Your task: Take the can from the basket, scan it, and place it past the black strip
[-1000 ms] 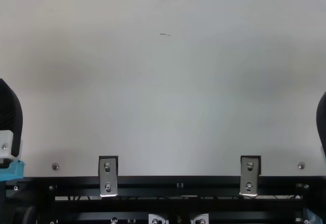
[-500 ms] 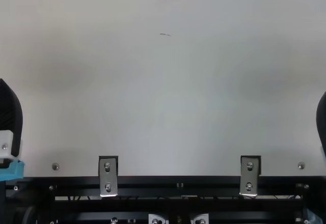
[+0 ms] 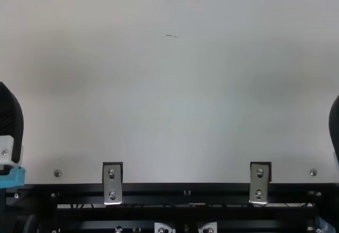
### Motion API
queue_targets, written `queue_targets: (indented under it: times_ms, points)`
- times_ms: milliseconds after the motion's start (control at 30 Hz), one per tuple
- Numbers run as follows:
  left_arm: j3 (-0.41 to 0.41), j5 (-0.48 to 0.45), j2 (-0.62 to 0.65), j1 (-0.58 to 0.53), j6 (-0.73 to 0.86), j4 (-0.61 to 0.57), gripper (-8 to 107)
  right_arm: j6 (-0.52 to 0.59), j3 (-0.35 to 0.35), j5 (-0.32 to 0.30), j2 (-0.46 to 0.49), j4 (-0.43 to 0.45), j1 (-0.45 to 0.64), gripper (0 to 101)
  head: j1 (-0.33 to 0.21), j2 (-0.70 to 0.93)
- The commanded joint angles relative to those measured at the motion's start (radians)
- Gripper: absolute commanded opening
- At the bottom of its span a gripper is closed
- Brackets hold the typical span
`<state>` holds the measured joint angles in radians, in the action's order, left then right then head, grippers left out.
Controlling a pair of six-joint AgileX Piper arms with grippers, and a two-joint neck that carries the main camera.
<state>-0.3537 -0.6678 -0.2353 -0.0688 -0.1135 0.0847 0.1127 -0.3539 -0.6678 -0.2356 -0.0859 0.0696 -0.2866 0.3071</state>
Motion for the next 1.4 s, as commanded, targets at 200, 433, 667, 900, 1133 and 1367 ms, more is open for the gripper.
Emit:
queue_targets:
  times_ms: [200,433,667,900,1133,1367]
  points:
    - [0.0,0.0,0.0,0.0,0.0,0.0,90,0.0,0.0,0.0,0.0,0.0,0.0,101,-0.077,0.117]
    - [0.0,0.0,0.0,0.0,0.0,0.0,90,0.0,0.0,0.0,0.0,0.0,0.0,101,-0.106,0.143]
    - [0.0,0.0,0.0,0.0,0.0,0.0,90,0.0,0.0,0.0,0.0,0.0,0.0,101,-0.106,0.143]
    - [-0.01,-0.01,-0.014,0.012,-0.001,0.006,90,0.0,0.0,0.0,0.0,0.0,0.0,101,-0.106,0.143]
    - [-0.088,-0.01,-0.108,0.053,-0.039,0.031,90,0.0,0.0,0.0,0.0,0.0,0.0,101,-0.106,0.143]
    - [-0.205,-0.014,-0.257,0.098,-0.097,0.075,90,0.0,0.0,0.0,0.0,0.0,0.0,101,-0.106,0.143]
